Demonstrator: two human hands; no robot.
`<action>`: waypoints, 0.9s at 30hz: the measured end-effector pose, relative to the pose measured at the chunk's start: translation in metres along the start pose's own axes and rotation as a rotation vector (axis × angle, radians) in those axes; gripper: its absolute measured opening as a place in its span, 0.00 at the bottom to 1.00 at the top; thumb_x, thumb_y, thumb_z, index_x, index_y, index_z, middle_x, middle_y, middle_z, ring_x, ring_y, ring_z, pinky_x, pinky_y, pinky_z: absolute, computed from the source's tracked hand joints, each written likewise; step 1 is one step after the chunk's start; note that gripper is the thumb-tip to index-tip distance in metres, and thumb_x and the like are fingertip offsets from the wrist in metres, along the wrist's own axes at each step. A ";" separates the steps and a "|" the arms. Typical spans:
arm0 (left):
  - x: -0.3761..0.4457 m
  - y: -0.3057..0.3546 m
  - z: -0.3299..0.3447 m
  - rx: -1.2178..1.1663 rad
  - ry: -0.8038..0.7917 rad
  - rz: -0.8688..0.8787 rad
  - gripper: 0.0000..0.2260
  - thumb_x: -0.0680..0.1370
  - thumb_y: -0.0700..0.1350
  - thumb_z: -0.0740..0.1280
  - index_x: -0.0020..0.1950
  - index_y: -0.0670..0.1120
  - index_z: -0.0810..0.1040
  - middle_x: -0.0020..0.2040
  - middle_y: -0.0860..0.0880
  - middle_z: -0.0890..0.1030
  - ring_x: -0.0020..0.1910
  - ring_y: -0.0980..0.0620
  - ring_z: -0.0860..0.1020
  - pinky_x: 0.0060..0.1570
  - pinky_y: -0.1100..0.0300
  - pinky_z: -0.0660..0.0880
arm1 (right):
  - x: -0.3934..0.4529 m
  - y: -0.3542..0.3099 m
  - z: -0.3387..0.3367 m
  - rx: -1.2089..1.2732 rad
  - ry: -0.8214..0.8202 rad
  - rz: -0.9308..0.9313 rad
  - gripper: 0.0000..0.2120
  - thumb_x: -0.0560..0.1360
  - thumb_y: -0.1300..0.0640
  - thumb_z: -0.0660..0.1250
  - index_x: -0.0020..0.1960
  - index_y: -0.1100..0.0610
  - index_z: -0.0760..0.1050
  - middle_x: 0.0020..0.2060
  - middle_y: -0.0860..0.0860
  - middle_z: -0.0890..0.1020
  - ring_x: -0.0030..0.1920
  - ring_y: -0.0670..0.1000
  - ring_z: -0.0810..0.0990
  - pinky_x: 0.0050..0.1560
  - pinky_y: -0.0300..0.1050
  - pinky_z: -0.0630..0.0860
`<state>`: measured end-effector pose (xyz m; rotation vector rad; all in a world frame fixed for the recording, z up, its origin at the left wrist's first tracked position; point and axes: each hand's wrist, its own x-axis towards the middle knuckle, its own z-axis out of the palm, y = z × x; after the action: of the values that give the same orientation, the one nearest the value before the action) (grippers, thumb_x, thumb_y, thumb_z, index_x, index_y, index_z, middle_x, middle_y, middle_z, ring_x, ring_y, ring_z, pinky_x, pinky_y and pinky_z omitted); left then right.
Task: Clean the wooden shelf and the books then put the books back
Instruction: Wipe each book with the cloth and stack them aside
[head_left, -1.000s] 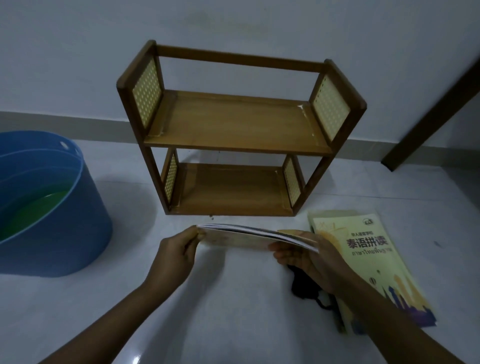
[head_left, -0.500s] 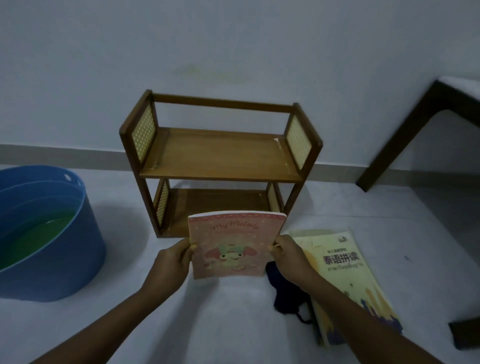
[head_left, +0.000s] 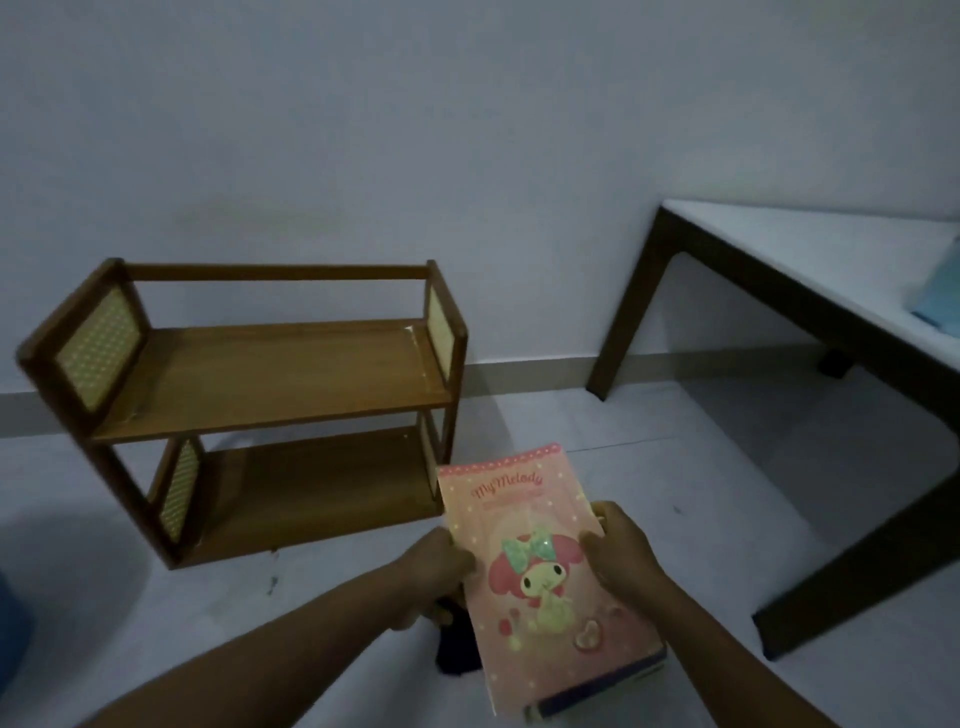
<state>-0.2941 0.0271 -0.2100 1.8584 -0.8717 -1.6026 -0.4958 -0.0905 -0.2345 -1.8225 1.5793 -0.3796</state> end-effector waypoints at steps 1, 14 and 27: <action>0.013 0.000 0.013 -0.025 -0.018 -0.030 0.11 0.78 0.41 0.57 0.57 0.49 0.74 0.49 0.45 0.83 0.45 0.47 0.80 0.45 0.53 0.79 | 0.007 0.012 -0.003 -0.035 0.013 0.022 0.12 0.75 0.64 0.61 0.57 0.58 0.73 0.48 0.54 0.80 0.43 0.51 0.78 0.32 0.38 0.70; 0.117 -0.038 0.096 -0.206 -0.002 -0.067 0.42 0.71 0.48 0.68 0.76 0.54 0.43 0.70 0.45 0.68 0.62 0.46 0.74 0.59 0.50 0.77 | 0.069 0.094 0.032 -0.355 0.065 0.229 0.15 0.75 0.57 0.62 0.61 0.56 0.72 0.53 0.59 0.72 0.50 0.58 0.76 0.48 0.47 0.77; 0.147 -0.043 0.107 -0.567 0.283 -0.160 0.26 0.56 0.47 0.70 0.53 0.45 0.79 0.45 0.44 0.84 0.42 0.43 0.84 0.41 0.48 0.83 | 0.073 0.109 0.040 -0.166 -0.049 0.267 0.20 0.74 0.49 0.67 0.62 0.59 0.70 0.54 0.58 0.79 0.53 0.59 0.78 0.48 0.47 0.74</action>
<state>-0.3815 -0.0548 -0.3536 1.7017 -0.1233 -1.4326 -0.5363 -0.1504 -0.3506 -1.6955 1.8363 -0.0822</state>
